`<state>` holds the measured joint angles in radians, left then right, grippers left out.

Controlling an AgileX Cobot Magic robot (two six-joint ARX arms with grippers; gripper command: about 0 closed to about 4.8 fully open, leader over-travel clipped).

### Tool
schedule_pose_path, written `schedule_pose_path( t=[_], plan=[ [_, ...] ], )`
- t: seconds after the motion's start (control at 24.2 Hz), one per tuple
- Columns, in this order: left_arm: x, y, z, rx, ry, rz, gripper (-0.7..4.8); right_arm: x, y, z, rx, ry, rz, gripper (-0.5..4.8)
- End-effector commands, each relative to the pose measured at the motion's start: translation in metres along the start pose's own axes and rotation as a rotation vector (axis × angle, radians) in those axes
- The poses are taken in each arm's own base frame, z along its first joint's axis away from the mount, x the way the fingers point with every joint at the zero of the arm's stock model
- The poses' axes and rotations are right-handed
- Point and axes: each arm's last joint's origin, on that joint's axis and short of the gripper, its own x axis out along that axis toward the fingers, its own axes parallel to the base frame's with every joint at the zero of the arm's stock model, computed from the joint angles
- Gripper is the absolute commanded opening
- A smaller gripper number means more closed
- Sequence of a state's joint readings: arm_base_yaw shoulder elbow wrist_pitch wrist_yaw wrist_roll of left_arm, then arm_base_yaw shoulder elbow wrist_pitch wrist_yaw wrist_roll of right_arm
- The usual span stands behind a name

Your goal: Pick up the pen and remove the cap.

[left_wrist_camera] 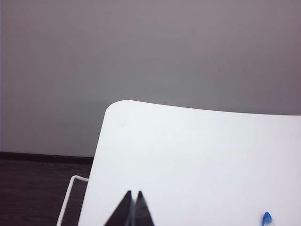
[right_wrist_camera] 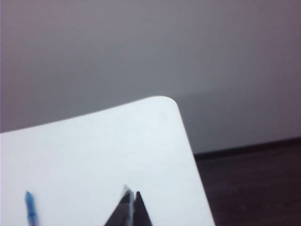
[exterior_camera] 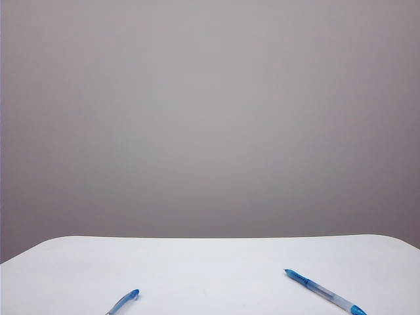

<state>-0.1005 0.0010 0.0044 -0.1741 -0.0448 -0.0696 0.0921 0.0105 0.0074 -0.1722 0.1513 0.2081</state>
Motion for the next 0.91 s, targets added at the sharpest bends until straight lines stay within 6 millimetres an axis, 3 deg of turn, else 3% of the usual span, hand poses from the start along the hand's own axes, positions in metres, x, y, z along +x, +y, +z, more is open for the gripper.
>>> schedule_pose_path(
  t=[0.04,0.33,0.91],
  plan=[
    [-0.0002,-0.0014,-0.0006,0.009,0.013,-0.048,0.63,0.0011,-0.0003,-0.0027,-0.006,0.018,0.000,0.00],
    [-0.0002,-0.0006,-0.0005,0.010,0.011,-0.022,0.62,0.0011,0.0028,-0.0047,-0.007,0.056,0.110,-0.01],
    [-0.0002,-0.0006,-0.0005,0.010,0.011,-0.022,0.62,0.0010,0.0031,-0.0044,0.002,0.055,0.119,0.00]
  ],
)
